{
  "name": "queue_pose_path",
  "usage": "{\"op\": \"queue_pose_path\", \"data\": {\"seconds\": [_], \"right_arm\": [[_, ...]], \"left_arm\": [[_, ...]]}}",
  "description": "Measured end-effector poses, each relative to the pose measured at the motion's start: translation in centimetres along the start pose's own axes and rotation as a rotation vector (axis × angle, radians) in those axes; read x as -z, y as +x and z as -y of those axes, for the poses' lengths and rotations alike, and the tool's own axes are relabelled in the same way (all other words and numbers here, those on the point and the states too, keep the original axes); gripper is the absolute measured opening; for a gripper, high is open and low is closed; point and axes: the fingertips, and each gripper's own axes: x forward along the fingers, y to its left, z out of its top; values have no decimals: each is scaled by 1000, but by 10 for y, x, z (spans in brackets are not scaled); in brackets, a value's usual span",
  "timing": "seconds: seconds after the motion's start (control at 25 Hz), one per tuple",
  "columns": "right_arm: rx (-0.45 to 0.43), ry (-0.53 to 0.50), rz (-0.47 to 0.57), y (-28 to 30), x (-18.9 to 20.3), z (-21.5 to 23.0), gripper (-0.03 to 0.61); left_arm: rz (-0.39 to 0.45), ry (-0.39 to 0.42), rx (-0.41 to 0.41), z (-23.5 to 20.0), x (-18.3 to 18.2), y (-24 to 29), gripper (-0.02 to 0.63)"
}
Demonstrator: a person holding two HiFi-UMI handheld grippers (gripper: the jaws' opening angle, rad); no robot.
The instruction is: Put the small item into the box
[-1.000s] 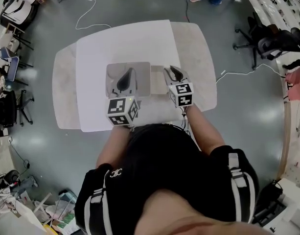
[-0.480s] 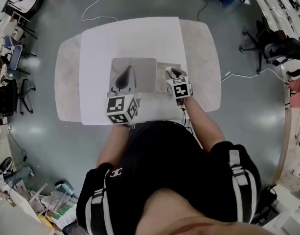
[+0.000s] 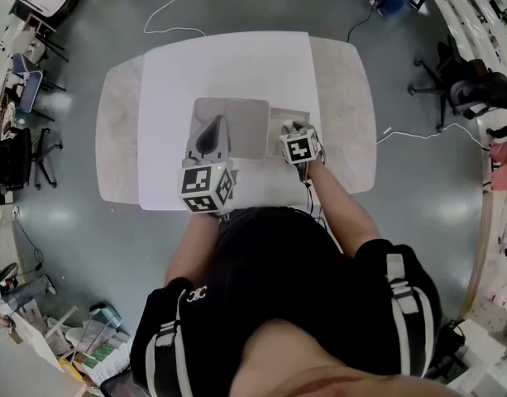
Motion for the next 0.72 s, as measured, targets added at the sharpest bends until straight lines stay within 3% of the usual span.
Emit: {"op": "queue_pose_path", "data": {"seconds": [0.32,0.44,0.72], "right_arm": [[16,5,-22,6,1,6,135],[-4,50,-42,3,7,3,147],[40,81,187,-42,-45,9,143]], "left_arm": [[1,2,2,-3,-1,2,5],[3,4,7,-3,-2,2,5],[0,6,33,-3,0,2,5]]}}
